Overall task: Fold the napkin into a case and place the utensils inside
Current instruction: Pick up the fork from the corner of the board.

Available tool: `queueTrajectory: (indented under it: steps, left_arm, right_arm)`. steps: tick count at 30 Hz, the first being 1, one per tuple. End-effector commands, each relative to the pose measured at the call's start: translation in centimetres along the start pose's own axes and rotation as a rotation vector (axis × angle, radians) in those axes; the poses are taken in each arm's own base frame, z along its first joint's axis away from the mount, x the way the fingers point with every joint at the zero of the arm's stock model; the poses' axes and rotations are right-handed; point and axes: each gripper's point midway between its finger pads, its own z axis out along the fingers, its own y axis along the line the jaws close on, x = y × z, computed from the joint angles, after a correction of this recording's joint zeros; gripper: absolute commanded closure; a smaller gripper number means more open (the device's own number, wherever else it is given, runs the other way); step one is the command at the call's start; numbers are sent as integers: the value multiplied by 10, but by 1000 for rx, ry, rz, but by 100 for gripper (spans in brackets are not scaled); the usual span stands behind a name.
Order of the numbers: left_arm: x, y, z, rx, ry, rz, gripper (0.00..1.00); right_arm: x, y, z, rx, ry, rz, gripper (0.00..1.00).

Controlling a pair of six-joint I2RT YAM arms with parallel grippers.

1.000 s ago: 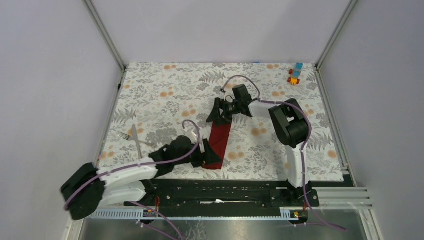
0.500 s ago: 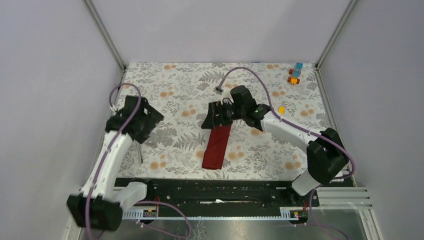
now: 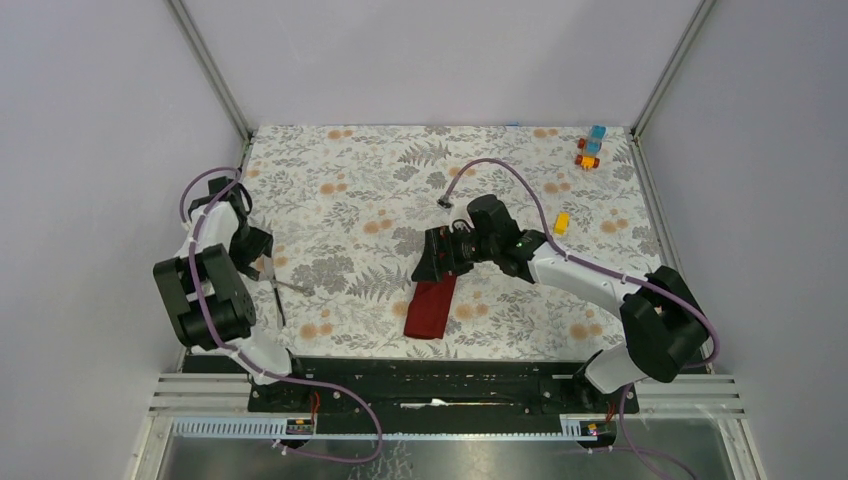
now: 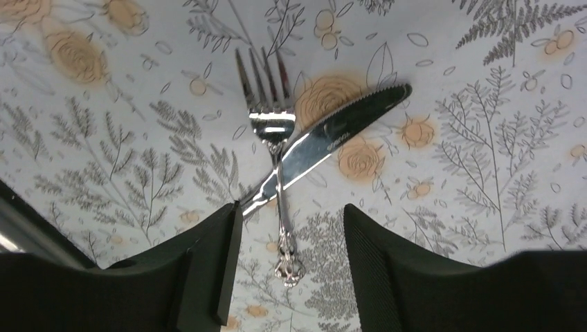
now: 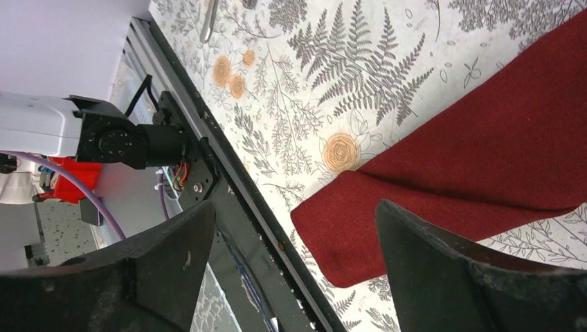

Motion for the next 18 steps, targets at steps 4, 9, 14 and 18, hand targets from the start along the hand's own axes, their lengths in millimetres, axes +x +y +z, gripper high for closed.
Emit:
queueTrajectory:
  steps: [4, 9, 14, 18]
  left_arm:
    - [-8, -17, 34, -11, 43, -46, 41]
    - [-1, -13, 48, -48, 74, -74, 43]
    - [7, -7, 58, -66, 88, -81, 53]
    - [14, -1, 67, -80, 102, -89, 68]
  right_arm:
    - [-18, 13, -7, -41, -80, -49, 8]
    - [-18, 9, -6, -21, -86, -51, 8]
    - [-18, 8, -6, -18, -86, -51, 8]
    - [-19, 6, -6, -9, -92, -52, 8]
